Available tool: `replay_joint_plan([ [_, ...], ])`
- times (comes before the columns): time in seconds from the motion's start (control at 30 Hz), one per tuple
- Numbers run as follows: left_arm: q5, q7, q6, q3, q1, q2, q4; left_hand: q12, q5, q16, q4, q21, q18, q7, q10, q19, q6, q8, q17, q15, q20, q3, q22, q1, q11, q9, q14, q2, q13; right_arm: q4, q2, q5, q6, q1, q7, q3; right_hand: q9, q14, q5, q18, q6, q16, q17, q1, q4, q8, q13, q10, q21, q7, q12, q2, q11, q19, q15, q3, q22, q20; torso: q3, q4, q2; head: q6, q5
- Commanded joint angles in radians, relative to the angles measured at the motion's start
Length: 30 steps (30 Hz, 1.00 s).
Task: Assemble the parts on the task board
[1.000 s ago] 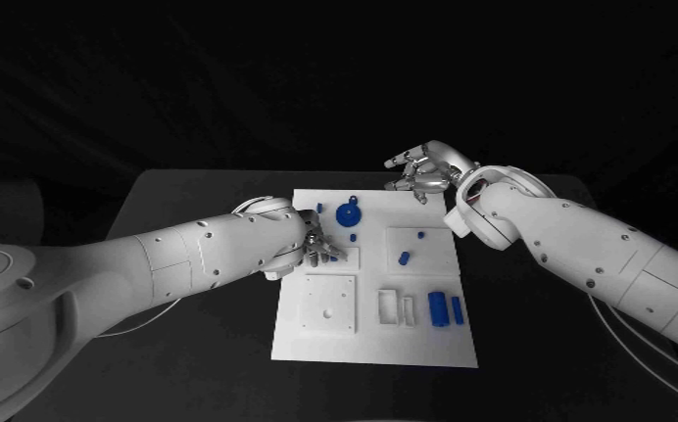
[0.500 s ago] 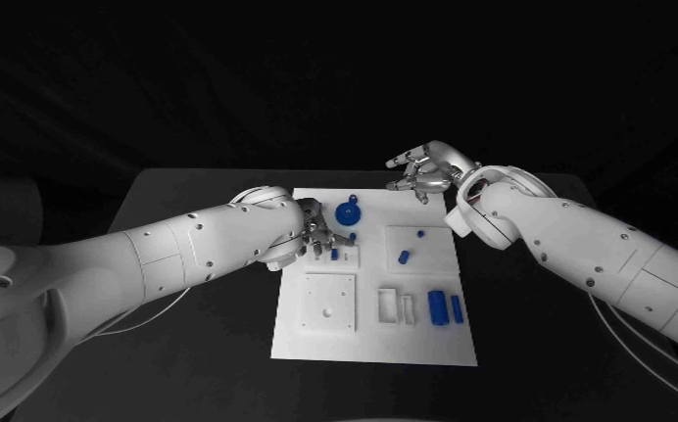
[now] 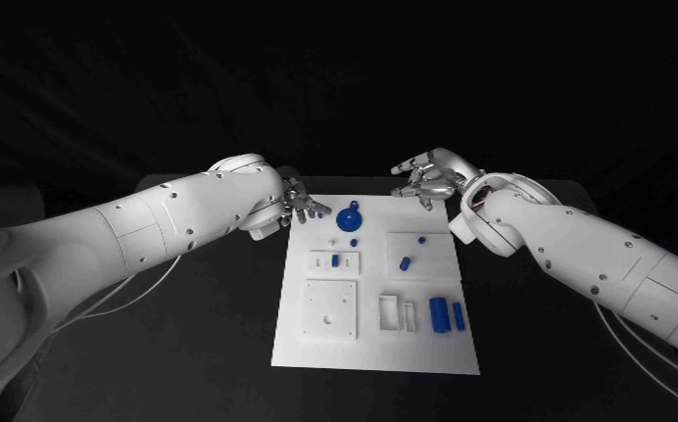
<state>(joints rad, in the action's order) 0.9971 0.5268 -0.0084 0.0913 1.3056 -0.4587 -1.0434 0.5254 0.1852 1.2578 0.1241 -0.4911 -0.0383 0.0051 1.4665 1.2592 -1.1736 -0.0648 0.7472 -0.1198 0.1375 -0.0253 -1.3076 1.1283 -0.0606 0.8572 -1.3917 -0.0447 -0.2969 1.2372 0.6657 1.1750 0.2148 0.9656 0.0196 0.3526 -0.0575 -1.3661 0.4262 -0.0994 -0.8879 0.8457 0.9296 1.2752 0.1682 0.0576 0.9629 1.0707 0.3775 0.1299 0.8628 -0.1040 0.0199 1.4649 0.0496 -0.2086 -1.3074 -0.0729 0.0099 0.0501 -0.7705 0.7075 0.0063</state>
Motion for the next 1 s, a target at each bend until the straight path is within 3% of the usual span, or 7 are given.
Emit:
replay_joint_plan([
  [0.03,-0.045,-0.040,0.051,-0.001,0.005,0.018,0.056,-0.015,0.019,-0.006,-0.033,0.009,0.014,0.018,0.043,-0.003,0.024,-0.002,-0.015,0.002,-0.004,0.028,-0.017,0.001,0.011,-0.207,0.011,0.036,-0.011,-0.002,0.000,0.001,0.000,-0.001,-0.009,0.000,-0.001,0.005,0.004,-0.018,0.004,-0.004,-0.001,-0.013,-0.004,0.000,-0.001,0.001,-0.006,0.002,0.004,0.002,0.001,0.037,0.002,0.001,-0.043,0.003,-0.0031,-0.0032,-0.005,-0.006,0.001],
  [0.1,-0.047,-0.049,0.057,-0.001,0.007,0.030,0.089,-0.020,0.024,-0.004,-0.050,0.013,0.014,0.023,0.043,0.000,0.028,-0.008,-0.020,0.002,-0.003,0.040,-0.017,0.002,0.011,-0.286,0.012,0.052,-0.017,-0.003,0.000,0.000,0.001,-0.001,-0.010,0.000,-0.001,0.005,0.004,-0.018,0.004,-0.004,-0.001,-0.013,-0.004,0.000,-0.001,0.001,-0.006,0.002,0.004,0.002,0.001,0.037,0.002,0.001,-0.043,0.003,-0.0045,-0.0056,-0.008,-0.011,0.003],
  [0.37,-0.027,-0.069,0.062,-0.002,0.009,0.077,0.190,-0.021,0.021,0.000,-0.056,0.016,0.014,0.030,0.044,0.004,0.047,-0.005,-0.021,0.003,-0.002,0.054,-0.018,-0.006,0.016,-0.326,0.011,0.062,-0.025,0.005,0.005,0.000,0.006,0.000,-0.009,0.001,-0.001,0.004,0.006,-0.018,0.003,-0.004,-0.001,-0.013,-0.003,0.000,-0.002,0.001,-0.003,0.002,0.004,0.002,0.001,0.038,0.002,0.000,-0.044,0.003,-0.0093,-0.0158,-0.023,-0.022,0.008],
  [0.5,-0.002,-0.073,0.075,-0.002,0.009,0.105,0.241,-0.021,-0.001,-0.001,-0.040,0.017,0.013,0.035,0.043,0.005,0.060,-0.007,-0.025,0.005,-0.004,0.056,-0.018,-0.021,0.018,-0.336,0.013,0.048,-0.026,0.013,0.009,0.000,0.009,0.001,-0.008,0.001,-0.001,0.005,0.009,-0.018,0.002,-0.005,-0.001,-0.013,-0.003,0.000,-0.002,0.002,-0.004,0.002,0.004,0.001,0.001,0.038,0.002,-0.002,-0.044,0.003,-0.0111,-0.0210,-0.030,-0.028,0.014],
  [0.6,0.008,-0.075,0.088,-0.002,0.008,0.122,0.271,-0.023,-0.013,0.000,-0.007,0.019,0.011,0.037,0.043,0.004,0.068,-0.009,-0.027,0.006,-0.006,0.025,-0.018,-0.030,0.020,-0.353,0.014,0.016,-0.028,0.019,0.011,0.000,0.010,0.002,-0.008,0.001,-0.001,0.005,0.009,-0.018,0.002,-0.005,-0.001,-0.013,-0.003,0.000,-0.002,0.002,-0.004,0.002,0.004,0.001,0.001,0.038,0.002,-0.002,-0.044,0.003,-0.0120,-0.0249,-0.036,-0.032,0.017],
  [0.73,0.014,-0.079,0.105,-0.001,0.006,0.137,0.300,-0.023,-0.023,0.001,0.019,0.019,0.011,0.038,0.043,0.004,0.069,-0.010,-0.028,0.006,-0.007,0.005,-0.018,-0.036,0.020,-0.371,0.015,-0.006,-0.030,0.023,0.013,0.000,0.012,0.005,-0.007,0.002,-0.001,0.004,0.011,-0.018,0.003,-0.005,-0.001,-0.013,-0.003,0.000,-0.003,0.003,-0.006,0.002,0.003,-0.001,0.000,0.038,0.003,-0.003,-0.044,0.002,-0.0129,-0.0276,-0.041,-0.035,0.018],
  [1.0,0.019,-0.088,0.130,0.002,0.004,0.157,0.335,-0.022,-0.025,0.004,0.028,0.019,0.011,0.038,0.043,0.005,0.067,-0.012,-0.025,0.006,-0.006,-0.003,-0.018,-0.037,0.020,-0.376,0.014,-0.008,-0.031,0.025,0.012,0.000,0.014,0.008,-0.007,0.004,-0.001,0.004,0.011,-0.018,0.003,-0.005,-0.001,-0.013,-0.003,0.000,-0.003,0.003,-0.006,0.002,0.003,-0.001,0.000,0.038,0.003,-0.003,-0.044,0.002,-0.0136,-0.0324,-0.047,-0.038,0.021],
])
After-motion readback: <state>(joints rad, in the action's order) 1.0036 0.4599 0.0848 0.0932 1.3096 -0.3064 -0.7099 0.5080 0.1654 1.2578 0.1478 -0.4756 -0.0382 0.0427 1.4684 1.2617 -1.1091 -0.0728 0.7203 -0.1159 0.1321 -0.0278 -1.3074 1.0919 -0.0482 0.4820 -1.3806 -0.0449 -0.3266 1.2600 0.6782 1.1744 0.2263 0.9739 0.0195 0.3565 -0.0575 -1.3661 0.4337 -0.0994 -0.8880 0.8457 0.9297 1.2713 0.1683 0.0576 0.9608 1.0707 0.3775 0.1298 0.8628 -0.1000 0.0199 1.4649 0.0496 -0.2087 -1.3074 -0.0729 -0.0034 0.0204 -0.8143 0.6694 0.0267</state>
